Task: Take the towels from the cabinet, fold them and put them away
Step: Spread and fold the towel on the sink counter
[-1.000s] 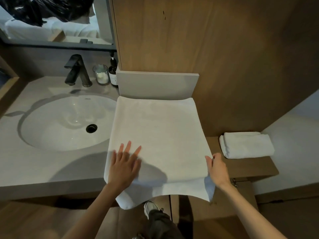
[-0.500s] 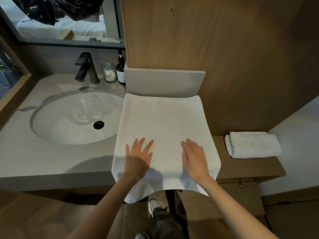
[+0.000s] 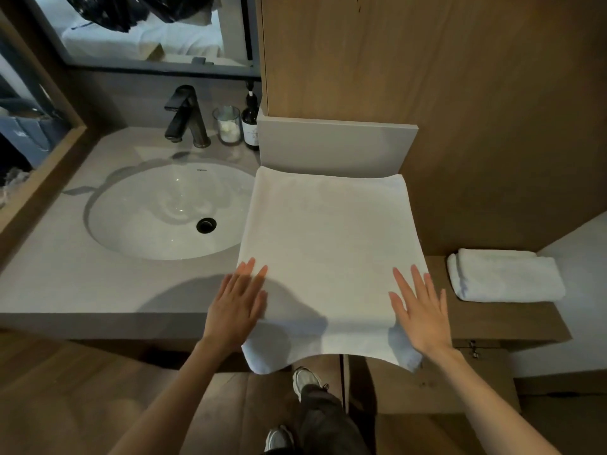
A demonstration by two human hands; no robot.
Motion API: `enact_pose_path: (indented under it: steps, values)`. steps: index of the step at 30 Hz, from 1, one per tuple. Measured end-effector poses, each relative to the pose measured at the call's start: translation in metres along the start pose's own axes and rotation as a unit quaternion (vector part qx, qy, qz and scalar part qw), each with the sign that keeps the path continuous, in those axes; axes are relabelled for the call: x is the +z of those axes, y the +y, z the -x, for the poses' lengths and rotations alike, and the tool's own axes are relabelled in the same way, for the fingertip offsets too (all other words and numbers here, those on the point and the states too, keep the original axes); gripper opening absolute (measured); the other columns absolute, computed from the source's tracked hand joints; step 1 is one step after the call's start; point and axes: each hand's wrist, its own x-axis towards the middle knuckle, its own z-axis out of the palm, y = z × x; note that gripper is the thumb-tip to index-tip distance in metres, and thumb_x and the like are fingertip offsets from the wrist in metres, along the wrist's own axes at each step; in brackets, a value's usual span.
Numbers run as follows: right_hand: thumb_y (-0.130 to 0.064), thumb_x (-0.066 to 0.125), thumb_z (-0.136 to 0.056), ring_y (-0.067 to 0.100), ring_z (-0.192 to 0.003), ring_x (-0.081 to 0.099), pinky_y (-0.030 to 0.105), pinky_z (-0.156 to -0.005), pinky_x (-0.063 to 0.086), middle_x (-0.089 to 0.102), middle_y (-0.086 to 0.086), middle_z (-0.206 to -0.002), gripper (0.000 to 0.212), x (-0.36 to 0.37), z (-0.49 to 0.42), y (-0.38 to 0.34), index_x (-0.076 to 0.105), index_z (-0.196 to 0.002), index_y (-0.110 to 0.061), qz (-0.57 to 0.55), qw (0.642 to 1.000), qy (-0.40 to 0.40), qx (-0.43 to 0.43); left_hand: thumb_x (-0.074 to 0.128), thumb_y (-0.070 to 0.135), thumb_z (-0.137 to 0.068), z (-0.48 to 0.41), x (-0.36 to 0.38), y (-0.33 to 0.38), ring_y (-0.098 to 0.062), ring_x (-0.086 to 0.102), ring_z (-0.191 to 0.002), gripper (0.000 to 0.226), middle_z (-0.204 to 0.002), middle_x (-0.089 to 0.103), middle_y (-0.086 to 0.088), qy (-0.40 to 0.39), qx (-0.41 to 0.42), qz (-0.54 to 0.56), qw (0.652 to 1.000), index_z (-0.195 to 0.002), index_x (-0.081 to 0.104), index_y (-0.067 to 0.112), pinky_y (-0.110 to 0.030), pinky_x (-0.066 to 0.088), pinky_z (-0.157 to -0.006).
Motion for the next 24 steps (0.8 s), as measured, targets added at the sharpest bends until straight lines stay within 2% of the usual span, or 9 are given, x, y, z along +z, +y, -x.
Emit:
enact_pose_path:
  steps: [3, 5, 7, 10, 13, 14, 18, 20, 24]
  values:
    - [-0.061, 0.018, -0.095, 0.016, -0.147, -0.019, 0.048, -0.120, 0.002, -0.018, -0.017, -0.158, 0.056, -0.001, 0.005, 0.008, -0.001, -0.147, -0.052, -0.102, 0.994, -0.019, 0.022, 0.013, 0.045, -0.100, 0.015, -0.003, -0.009, -0.020, 0.017, -0.147, 0.057, -0.158, 0.022, -0.004, 0.005, 0.002, 0.032, 0.999, -0.151, 0.025, 0.021, -0.041, 0.019, -0.118]
    - [-0.056, 0.030, -0.096, 0.017, -0.149, -0.009, 0.050, -0.119, 0.013, -0.013, -0.018, -0.159, 0.058, 0.001, 0.013, 0.010, 0.008, -0.149, -0.049, -0.205, 0.978, 0.003, 0.048, 0.028, 0.040, -0.102, 0.028, -0.006, -0.010, -0.023, 0.037, -0.135, 0.049, -0.149, 0.037, -0.006, 0.055, -0.024, 0.074, 0.995, -0.144, 0.038, 0.016, -0.043, 0.038, -0.108]
    - [-0.050, 0.042, -0.095, 0.021, -0.148, 0.004, 0.050, -0.117, 0.019, -0.003, -0.016, -0.161, 0.062, 0.005, 0.026, 0.010, 0.018, -0.151, -0.042, -0.301, 0.948, 0.049, 0.089, 0.046, 0.037, -0.099, 0.045, -0.008, -0.006, -0.022, 0.047, -0.119, 0.043, -0.133, 0.047, -0.004, 0.122, -0.083, 0.120, 0.982, -0.134, 0.048, 0.014, -0.040, 0.046, -0.095]
    - [-0.038, 0.057, -0.093, 0.015, -0.144, 0.018, 0.046, -0.116, 0.024, 0.016, -0.010, -0.159, 0.071, 0.009, 0.042, 0.005, 0.019, -0.152, -0.034, -0.434, 0.888, 0.076, 0.136, 0.066, 0.038, -0.086, 0.066, -0.003, 0.007, -0.019, 0.046, -0.106, 0.040, -0.116, 0.049, -0.001, 0.175, -0.205, 0.244, 0.931, -0.116, 0.051, 0.018, -0.038, 0.046, -0.090]
    - [-0.026, 0.069, -0.087, 0.020, -0.139, 0.033, 0.043, -0.113, 0.032, 0.034, 0.001, -0.152, 0.084, 0.012, 0.048, 0.003, 0.016, -0.153, -0.023, -0.496, 0.845, 0.079, 0.184, 0.074, 0.036, -0.078, 0.069, 0.005, 0.017, -0.017, 0.053, -0.102, 0.052, -0.115, 0.050, 0.002, 0.125, -0.285, 0.432, 0.847, -0.117, 0.040, 0.024, -0.038, 0.052, -0.086]
    - [-0.025, 0.072, -0.084, 0.024, -0.137, 0.038, 0.044, -0.112, 0.034, 0.038, 0.006, -0.149, 0.087, 0.013, 0.048, 0.005, 0.017, -0.151, -0.019, -0.499, 0.838, 0.076, 0.208, 0.075, 0.032, -0.078, 0.068, 0.007, 0.019, -0.017, 0.054, -0.104, 0.056, -0.116, 0.050, 0.001, 0.107, -0.291, 0.458, 0.833, -0.118, 0.036, 0.023, -0.038, 0.052, -0.086]
    - [-0.022, 0.078, -0.080, 0.029, -0.124, 0.048, 0.041, -0.104, 0.040, 0.050, 0.013, -0.134, 0.083, 0.015, 0.048, 0.011, 0.026, -0.143, -0.008, -0.473, 0.837, 0.037, 0.271, 0.072, 0.021, -0.083, 0.065, 0.015, 0.030, -0.018, 0.054, -0.103, 0.058, -0.109, 0.046, -0.001, 0.028, -0.331, 0.510, 0.793, -0.118, 0.027, 0.013, -0.028, 0.049, -0.081]
    - [-0.019, 0.076, -0.082, 0.027, -0.118, 0.050, 0.040, -0.100, 0.041, 0.053, 0.012, -0.125, 0.072, 0.018, 0.051, 0.014, 0.033, -0.138, -0.005, -0.454, 0.846, 0.013, 0.279, 0.070, 0.020, -0.086, 0.067, 0.020, 0.030, -0.019, 0.054, -0.104, 0.052, -0.106, 0.049, 0.002, -0.009, -0.338, 0.524, 0.782, -0.120, 0.032, 0.011, -0.023, 0.048, -0.076]
    - [-0.019, 0.069, -0.088, 0.033, -0.118, 0.055, 0.044, -0.097, 0.046, 0.060, 0.012, -0.119, 0.046, 0.026, 0.058, 0.022, 0.051, -0.128, -0.004, -0.432, 0.856, -0.014, 0.286, 0.066, 0.022, -0.089, 0.075, 0.023, 0.024, -0.020, 0.058, -0.101, 0.032, -0.101, 0.058, 0.008, -0.042, -0.329, 0.522, 0.786, -0.116, 0.048, 0.019, -0.022, 0.048, -0.070]
